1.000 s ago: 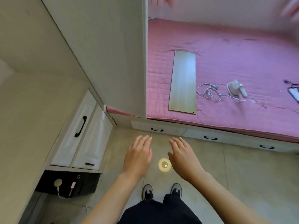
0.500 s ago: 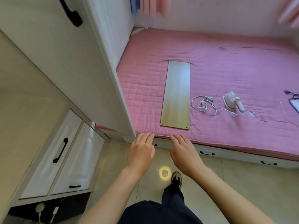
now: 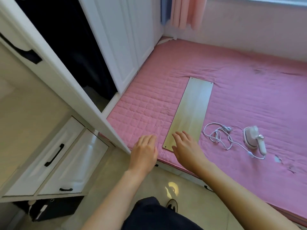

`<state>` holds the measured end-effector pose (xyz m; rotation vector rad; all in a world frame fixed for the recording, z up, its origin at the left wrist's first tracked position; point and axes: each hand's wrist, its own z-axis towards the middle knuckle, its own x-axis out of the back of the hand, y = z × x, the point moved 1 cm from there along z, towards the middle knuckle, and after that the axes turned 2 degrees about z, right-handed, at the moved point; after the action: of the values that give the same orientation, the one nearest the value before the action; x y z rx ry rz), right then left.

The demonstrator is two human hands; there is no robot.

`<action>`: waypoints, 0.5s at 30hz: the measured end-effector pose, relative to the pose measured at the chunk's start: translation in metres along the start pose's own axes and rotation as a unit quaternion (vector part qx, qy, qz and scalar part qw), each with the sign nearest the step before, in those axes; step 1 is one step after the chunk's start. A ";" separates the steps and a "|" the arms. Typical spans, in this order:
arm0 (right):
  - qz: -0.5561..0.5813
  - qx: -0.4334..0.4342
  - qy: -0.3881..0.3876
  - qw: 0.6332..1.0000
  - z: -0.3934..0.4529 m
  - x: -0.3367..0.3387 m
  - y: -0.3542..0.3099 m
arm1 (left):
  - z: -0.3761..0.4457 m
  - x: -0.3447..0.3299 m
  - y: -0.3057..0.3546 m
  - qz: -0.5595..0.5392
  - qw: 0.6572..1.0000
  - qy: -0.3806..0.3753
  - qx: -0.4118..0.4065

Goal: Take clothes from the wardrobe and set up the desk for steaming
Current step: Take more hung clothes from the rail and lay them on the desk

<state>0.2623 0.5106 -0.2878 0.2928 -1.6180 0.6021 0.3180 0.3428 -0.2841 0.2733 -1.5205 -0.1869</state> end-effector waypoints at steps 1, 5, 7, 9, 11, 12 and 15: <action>-0.001 0.008 -0.001 1.000 0.008 0.002 0.004 | 0.007 0.001 0.001 0.001 1.000 0.004 0.008; 0.000 0.044 0.001 0.999 0.047 0.011 0.014 | 0.037 0.009 -0.003 0.011 0.999 0.024 0.045; 0.001 0.066 -0.002 0.998 0.069 0.015 0.018 | 0.053 0.013 -0.009 0.007 0.997 0.036 0.067; 0.006 0.086 -0.003 0.996 0.093 0.020 0.019 | 0.070 0.018 -0.017 0.002 0.994 0.054 0.092; 0.007 0.105 0.003 0.994 0.119 0.026 0.019 | 0.088 0.022 -0.025 -0.007 0.990 0.069 0.120; 0.006 0.115 0.006 0.993 0.132 0.029 0.018 | 0.098 0.024 -0.029 -0.007 0.988 0.076 0.131; 0.008 0.141 0.015 0.990 0.174 0.036 0.015 | 0.128 0.032 -0.041 -0.011 0.983 0.096 0.159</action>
<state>0.1029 0.4345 -0.2624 0.4768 -1.5078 0.8447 0.1933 0.2864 -0.2620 0.5459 -1.3517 0.0662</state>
